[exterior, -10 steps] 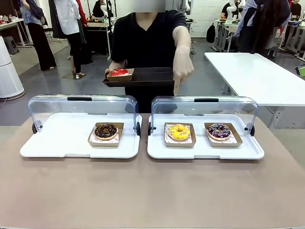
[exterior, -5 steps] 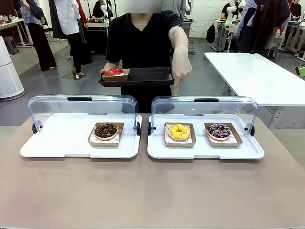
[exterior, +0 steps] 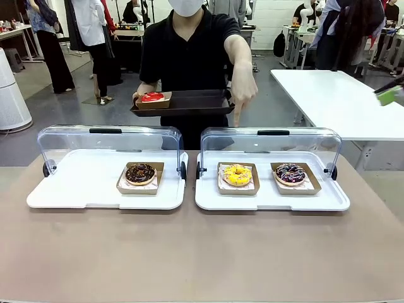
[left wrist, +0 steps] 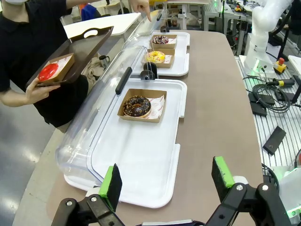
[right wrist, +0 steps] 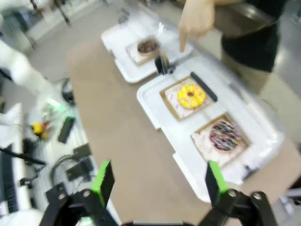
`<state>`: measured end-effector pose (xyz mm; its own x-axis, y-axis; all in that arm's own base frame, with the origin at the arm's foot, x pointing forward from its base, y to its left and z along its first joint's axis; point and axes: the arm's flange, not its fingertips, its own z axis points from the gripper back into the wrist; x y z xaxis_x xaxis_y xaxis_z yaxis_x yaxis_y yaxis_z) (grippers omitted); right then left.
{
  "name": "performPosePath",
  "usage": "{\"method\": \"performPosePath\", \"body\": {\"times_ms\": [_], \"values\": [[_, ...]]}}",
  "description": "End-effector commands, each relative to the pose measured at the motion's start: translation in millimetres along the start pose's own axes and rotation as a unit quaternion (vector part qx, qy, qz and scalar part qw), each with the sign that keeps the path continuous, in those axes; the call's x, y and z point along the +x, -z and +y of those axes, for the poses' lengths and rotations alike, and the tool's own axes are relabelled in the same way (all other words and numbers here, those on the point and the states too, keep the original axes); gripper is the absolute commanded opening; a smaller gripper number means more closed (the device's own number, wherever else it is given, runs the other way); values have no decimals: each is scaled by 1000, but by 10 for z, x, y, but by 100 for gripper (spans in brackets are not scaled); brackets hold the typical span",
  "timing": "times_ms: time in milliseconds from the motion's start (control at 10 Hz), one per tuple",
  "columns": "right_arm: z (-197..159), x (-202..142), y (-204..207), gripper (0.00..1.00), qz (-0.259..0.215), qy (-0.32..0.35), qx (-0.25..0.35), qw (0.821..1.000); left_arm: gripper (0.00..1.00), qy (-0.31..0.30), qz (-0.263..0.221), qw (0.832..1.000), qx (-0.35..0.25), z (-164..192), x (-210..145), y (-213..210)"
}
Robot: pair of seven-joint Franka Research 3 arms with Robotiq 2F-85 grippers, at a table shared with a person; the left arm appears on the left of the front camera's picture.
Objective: Provide the desired donut to the person.
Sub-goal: Pick up and lift the Paper togo box containing the Donut pointed at by the person.
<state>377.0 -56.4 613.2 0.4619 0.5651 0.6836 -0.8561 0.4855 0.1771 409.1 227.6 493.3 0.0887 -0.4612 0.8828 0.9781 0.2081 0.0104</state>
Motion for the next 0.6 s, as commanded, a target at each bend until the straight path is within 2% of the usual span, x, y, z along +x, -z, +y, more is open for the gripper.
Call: {"method": "performPosePath", "body": {"times_ms": [0,100,300,500], "values": [[168,664,363,100,138,-8,-34,990,100,1,0,1000,1,-17,-5,-6],[333,926,686,100,202,-25,-66,977,100,1,0,1000,1,-17,-5,-6],[597,1243,1304,100,276,-95,-105,951,100,1,0,1000,1,-17,-5,-6],[659,1170,1893,100,341,-152,-106,922,100,1,0,1000,1,-17,-5,-6]]}}
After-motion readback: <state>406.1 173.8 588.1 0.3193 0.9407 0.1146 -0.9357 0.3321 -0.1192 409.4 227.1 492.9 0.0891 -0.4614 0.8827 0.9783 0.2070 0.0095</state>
